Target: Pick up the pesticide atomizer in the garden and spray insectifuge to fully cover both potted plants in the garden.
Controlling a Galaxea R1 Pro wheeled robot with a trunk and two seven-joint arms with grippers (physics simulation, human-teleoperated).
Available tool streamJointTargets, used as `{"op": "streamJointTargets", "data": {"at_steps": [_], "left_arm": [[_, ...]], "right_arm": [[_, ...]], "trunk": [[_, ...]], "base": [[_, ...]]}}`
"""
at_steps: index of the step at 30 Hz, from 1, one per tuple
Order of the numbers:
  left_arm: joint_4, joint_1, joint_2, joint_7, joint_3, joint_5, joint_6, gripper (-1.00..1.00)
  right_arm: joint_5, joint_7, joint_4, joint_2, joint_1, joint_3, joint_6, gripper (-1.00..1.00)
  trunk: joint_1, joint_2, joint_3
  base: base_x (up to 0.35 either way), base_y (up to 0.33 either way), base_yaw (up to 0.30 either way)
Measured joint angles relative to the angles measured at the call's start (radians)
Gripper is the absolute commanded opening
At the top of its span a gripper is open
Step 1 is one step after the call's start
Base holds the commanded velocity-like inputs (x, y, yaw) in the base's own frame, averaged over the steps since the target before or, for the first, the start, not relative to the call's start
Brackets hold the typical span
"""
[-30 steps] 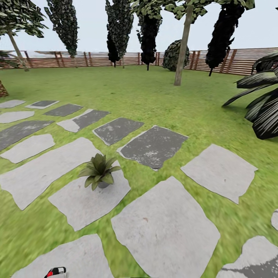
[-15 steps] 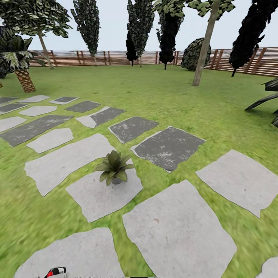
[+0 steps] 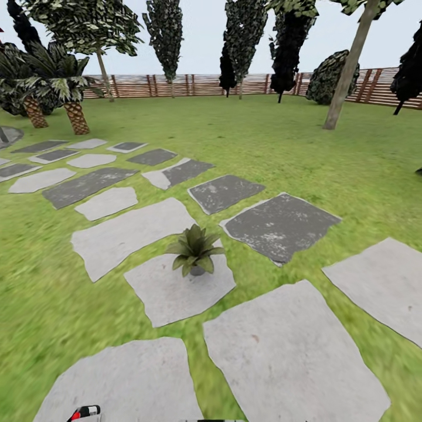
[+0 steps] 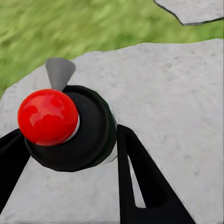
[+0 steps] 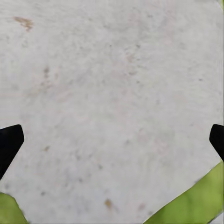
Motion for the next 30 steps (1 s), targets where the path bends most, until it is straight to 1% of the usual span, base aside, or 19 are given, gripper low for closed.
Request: {"op": "streamJointTargets", "data": {"at_steps": [5, 10, 14, 18, 24, 27, 30], "left_arm": [[0.0, 0.001, -0.001, 0.0, -0.001, -0.001, 0.0, -1.0], [0.0, 0.001, -0.002, 0.0, -0.001, -0.003, 0.0, -1.0], [0.012, 0.0, 0.01, 0.0, 0.002, 0.001, -0.001, -1.0], [0.016, 0.0, 0.01, 0.0, 0.002, 0.002, -0.002, -1.0], [0.006, 0.0, -0.001, -0.002, -0.005, -0.003, -0.002, -1.0], [0.002, -0.001, -0.006, -0.002, -0.006, -0.003, 0.0, -1.0], [0.004, -0.001, -0.009, -0.003, -0.005, -0.004, 0.0, -1.0]], "right_arm": [[-0.001, 0.0, -0.002, -0.001, 0.0, -0.001, -0.001, 1.0], [-0.001, 0.003, -0.005, -0.002, 0.0, 0.0, -0.001, 1.0], [0.0, 0.004, -0.005, -0.002, 0.0, 0.002, 0.0, 1.0], [-0.001, 0.003, -0.008, -0.003, 0.0, 0.001, -0.002, 1.0], [-0.001, 0.0, -0.01, -0.013, 0.0, -0.003, -0.003, 1.0], [0.0, 0.002, -0.007, -0.007, 0.0, 0.0, -0.002, 1.0], [-0.001, 0.003, -0.006, -0.009, 0.0, -0.001, -0.003, 1.0]], "trunk": [[0.0, 0.0, -0.001], [0.0, 0.0, -0.002], [0.0, 0.0, -0.002], [0.0, 0.0, -0.002], [0.0, 0.0, -0.002], [0.0, 0.0, -0.002], [0.0, 0.0, -0.002]], "base": [[0.0, 0.0, 0.15], [0.0, 0.0, 0.017], [0.0, 0.0, 0.001], [0.0, 0.0, 0.0], [0.0, 0.0, 0.0], [0.0, 0.0, 0.0], [0.0, 0.0, 0.0]]}}
